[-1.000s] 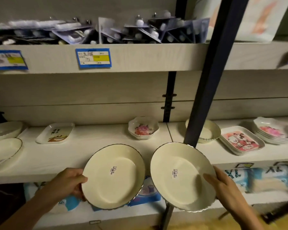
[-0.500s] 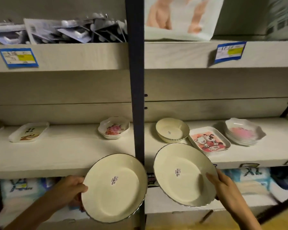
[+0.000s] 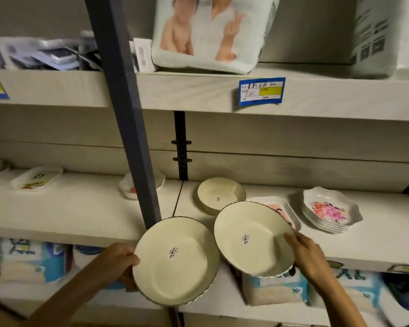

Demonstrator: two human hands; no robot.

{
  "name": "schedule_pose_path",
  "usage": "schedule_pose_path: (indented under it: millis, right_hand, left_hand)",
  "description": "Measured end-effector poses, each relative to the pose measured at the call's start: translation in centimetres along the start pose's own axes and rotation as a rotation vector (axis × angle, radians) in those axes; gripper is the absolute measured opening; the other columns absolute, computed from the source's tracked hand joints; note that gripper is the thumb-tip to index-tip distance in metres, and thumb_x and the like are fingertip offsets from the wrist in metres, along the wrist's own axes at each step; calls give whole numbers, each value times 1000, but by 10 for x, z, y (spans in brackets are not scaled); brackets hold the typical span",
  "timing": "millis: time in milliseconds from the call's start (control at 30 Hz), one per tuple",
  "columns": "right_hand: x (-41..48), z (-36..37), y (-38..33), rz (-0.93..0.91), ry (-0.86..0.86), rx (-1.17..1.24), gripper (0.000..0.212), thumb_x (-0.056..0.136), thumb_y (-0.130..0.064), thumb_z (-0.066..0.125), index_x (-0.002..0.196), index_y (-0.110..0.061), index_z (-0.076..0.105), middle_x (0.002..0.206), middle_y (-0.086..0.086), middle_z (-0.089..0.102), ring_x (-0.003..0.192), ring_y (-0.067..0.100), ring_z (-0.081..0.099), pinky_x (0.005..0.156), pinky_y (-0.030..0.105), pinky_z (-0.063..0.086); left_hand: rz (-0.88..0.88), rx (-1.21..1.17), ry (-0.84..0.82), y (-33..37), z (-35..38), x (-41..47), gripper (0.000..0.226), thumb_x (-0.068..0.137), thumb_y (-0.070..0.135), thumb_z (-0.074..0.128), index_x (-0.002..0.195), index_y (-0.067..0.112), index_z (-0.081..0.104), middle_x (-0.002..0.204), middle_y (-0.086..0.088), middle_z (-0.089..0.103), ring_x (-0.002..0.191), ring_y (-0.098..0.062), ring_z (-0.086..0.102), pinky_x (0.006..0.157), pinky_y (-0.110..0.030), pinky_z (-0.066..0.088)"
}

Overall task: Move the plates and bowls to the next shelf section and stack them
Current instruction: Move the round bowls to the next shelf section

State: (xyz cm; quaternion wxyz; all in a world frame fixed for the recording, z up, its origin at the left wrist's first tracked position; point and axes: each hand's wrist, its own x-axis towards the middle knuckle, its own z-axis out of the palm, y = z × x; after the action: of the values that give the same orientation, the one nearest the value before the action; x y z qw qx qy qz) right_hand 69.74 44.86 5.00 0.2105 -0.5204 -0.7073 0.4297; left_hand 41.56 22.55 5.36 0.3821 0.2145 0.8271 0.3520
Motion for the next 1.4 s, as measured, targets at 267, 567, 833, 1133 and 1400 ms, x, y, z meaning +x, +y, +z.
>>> schedule_pose_path:
  millis: [267,567,833,1133,1400]
  right_hand:
    - [112,39,-30,-89,-10,-49,33,98,-26,36,84,-6,58,60,9,62,73,27,60,72,35,47]
    - [183,104,-38,54,-109,-246,46,100,-28,27,117,4,56,122,25,59,115,38,54,95,39,42]
    - [185,112,-34,106,-127,-301,40,98,-23,34,129,2,40,134,24,51,124,36,48,101,38,38]
    - [170,90,-28,0,-88,-187,57,96,-41,36,141,-7,30,135,25,50,124,39,48,102,43,38]
    - [38,28,-21,-125,-287,146,30,96,-44,34,105,-26,55,72,3,67,51,12,54,62,25,45]
  left_hand:
    - [-28,35,18,20,16,4,9,87,1,54,86,2,63,79,-19,69,68,-29,68,64,-33,59]
    - [-38,-65,75,27,21,5,14,90,1,51,77,-1,58,66,-10,66,50,-19,65,56,-32,56]
    - [-11,-18,123,38,24,-5,12,90,6,52,81,8,60,81,-15,69,74,-27,69,74,-39,57]
    - [20,5,79,40,23,-6,12,89,5,50,90,5,62,94,-21,66,89,-33,65,85,-48,54]
    - [83,1,-29,65,43,6,11,90,4,49,92,4,60,88,-17,68,75,-22,70,64,-24,57]
